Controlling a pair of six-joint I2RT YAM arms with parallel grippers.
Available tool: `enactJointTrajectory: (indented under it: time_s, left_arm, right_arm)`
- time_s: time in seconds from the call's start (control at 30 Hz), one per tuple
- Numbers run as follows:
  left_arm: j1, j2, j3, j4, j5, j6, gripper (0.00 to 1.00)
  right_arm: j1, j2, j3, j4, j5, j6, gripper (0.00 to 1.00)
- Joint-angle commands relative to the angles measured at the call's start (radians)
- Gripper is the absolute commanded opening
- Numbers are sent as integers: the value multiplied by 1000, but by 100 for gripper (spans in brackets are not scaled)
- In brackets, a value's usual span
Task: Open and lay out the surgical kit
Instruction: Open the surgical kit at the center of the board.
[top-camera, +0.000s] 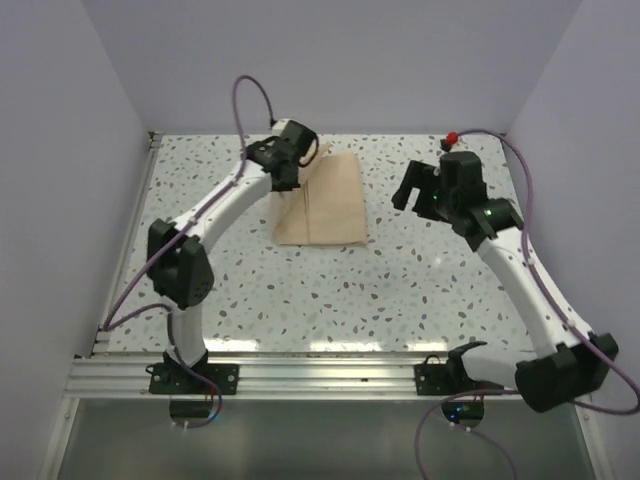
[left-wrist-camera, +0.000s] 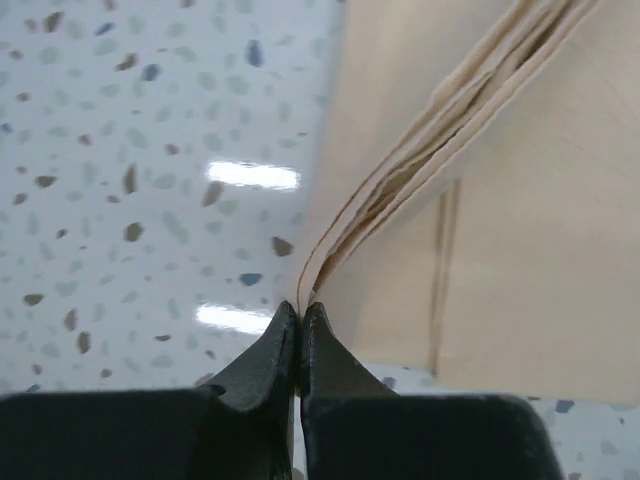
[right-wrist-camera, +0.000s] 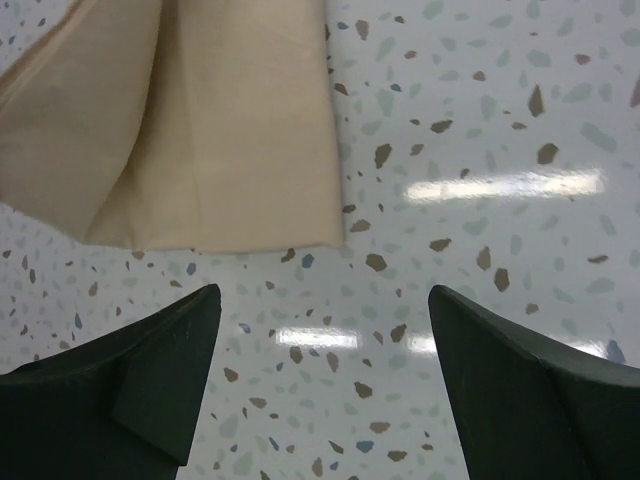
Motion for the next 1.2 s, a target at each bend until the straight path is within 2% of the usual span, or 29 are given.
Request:
enactJointTrajectory:
  time_s: [0.0,0.07,0.1,0.17,0.2,0.23,0.27,0.3,0.4,0.5,0.63,0.77,1.0,1.17]
  left_arm:
    - [119,-203,-194,56,-50,-58,0]
    - [192,-284,-288,80,-51,-78,0]
    - [214,-308,-381,91,-44,-81,0]
    - [277,-361,-505,131,-24,-79,10]
    - [292,-372,-543,140,-5,-78,23]
    - [317,-383,-577,162,7,-72,66]
    - [324,-383,-606,169,19,-67,87]
    - [329,-379,-650,173,35,-64,99]
    - [334,-362,-705,169,44,-70,99]
    - [334,-389,-739,188,47,-70,100]
    - [335,-408,-740,200,49,-44,99]
    - [337,-406,-730,202,55,-29,99]
    - [344,-414,-749,219,75,-4,99]
    - [346,-414,-761,220,90,4,99]
  right_arm:
    - [94,212,166,19,-44,-56,88]
    - [157,298,276,-2,2,-75,89]
    - [213,376,312,-10,17,-87,89]
    - [270,460,411,-45,48,-75,89]
    - [286,495,436,-52,54,-70,89]
    - [300,559,470,-53,66,-67,88]
    - [323,585,482,-47,73,-60,88]
    - [333,615,491,-41,74,-55,88]
    - [361,733,554,-61,70,-43,88]
    - [399,875,731,-150,80,-52,86]
    - [445,1015,852,-225,125,-64,85]
    - [452,1084,873,-268,168,-24,81]
    - [453,1138,800,-273,165,25,61]
    - [459,1178,778,-247,169,25,55]
